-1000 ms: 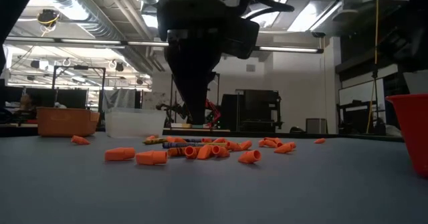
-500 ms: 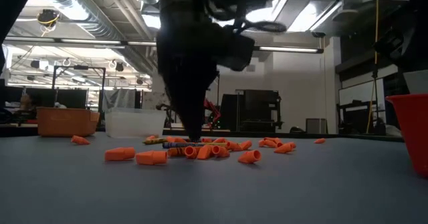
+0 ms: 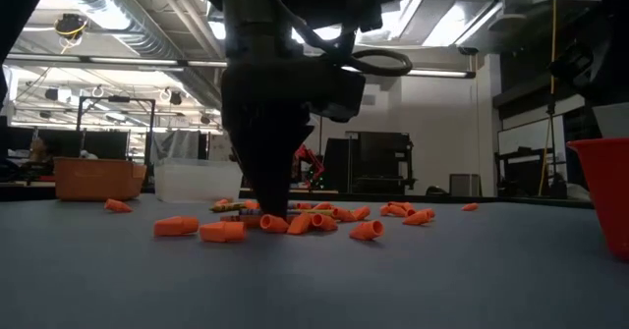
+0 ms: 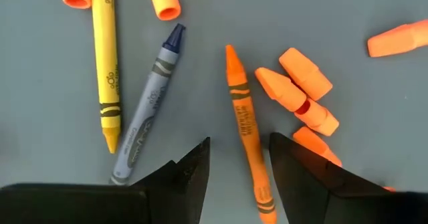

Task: Sort crayons
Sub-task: Put the orange crayon into the transparent bin, then put the blue crayon into the blue bin

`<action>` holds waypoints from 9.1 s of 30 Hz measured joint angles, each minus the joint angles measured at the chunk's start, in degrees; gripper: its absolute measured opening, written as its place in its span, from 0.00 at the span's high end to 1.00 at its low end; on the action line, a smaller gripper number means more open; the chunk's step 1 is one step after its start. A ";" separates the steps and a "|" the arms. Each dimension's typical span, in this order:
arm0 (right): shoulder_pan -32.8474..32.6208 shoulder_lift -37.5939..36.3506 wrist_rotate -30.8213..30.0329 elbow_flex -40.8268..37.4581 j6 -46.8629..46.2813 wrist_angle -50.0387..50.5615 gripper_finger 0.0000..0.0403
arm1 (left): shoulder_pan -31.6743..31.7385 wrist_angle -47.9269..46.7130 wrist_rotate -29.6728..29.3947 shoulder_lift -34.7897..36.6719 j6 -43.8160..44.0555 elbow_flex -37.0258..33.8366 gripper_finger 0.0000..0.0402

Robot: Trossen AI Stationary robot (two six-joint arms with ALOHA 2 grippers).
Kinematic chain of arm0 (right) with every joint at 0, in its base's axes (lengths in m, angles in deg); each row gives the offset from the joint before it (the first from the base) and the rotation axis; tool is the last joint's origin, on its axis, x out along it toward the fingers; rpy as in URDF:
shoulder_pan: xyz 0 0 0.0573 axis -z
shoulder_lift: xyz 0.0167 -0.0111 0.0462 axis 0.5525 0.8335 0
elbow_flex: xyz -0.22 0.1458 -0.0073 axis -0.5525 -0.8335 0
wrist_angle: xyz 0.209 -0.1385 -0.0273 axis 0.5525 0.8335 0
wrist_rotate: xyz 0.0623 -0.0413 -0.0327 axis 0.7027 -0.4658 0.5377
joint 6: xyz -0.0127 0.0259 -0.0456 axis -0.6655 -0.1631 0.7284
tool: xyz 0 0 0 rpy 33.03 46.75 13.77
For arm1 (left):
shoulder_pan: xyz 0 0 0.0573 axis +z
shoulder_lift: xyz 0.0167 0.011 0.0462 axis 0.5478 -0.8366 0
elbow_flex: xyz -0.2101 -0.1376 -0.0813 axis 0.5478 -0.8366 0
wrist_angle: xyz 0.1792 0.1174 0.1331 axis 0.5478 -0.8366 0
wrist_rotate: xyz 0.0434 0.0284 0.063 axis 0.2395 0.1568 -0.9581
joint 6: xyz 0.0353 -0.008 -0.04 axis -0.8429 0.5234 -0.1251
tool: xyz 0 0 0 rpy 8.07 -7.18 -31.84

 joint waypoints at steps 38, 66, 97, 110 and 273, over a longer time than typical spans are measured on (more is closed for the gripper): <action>0.00 0.00 -1.64 0.00 2.93 0.09 0.59 | 2.30 -0.96 -0.73 2.01 -6.29 -2.08 0.99; 0.00 -0.02 -3.65 -0.02 3.04 0.27 0.59 | 27.99 -19.48 -12.34 17.53 -17.36 -1.86 0.99; 0.00 -0.02 -3.64 -0.02 2.99 0.32 0.59 | 40.63 -27.41 -15.08 17.44 -17.83 -1.86 0.87; 0.00 -0.02 -3.65 -0.02 2.99 0.33 0.59 | 39.27 -26.04 -15.60 17.42 -13.29 -1.86 0.68; 32.74 41.27 6.97 22.18 38.75 -27.59 0.59 | -38.38 -2.19 19.75 41.83 63.43 -30.88 0.94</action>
